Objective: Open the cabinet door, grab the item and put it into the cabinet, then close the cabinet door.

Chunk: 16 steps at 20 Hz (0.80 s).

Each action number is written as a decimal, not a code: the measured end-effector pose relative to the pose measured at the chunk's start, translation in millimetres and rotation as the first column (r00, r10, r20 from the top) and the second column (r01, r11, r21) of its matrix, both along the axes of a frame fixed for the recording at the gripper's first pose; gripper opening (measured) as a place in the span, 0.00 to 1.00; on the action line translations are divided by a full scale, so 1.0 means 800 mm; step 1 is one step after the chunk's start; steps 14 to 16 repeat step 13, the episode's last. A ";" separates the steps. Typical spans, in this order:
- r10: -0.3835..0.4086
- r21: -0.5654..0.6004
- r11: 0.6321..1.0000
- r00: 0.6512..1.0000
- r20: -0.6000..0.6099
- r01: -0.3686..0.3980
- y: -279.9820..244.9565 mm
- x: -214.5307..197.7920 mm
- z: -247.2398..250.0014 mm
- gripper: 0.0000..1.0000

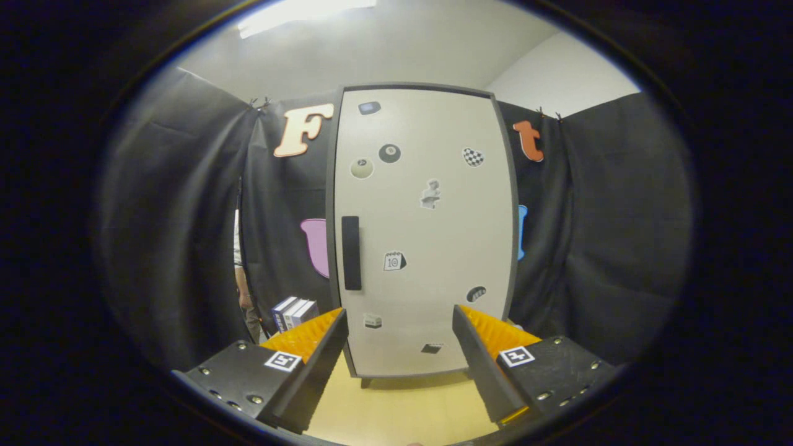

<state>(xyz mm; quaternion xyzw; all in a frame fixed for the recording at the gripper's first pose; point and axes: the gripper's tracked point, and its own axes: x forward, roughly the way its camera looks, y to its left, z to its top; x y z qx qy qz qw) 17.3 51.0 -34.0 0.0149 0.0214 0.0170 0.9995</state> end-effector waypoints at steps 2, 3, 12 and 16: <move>-0.015 0.002 1.000 1.000 0.004 0.014 -0.008 -0.015 0.007 1.00; -0.025 -0.002 1.000 1.000 0.006 0.025 -0.013 -0.023 0.008 1.00; -0.058 -0.018 0.998 0.998 0.006 0.058 -0.023 -0.047 0.014 1.00; -0.061 -0.010 0.998 0.998 0.012 0.061 -0.022 -0.048 0.016 1.00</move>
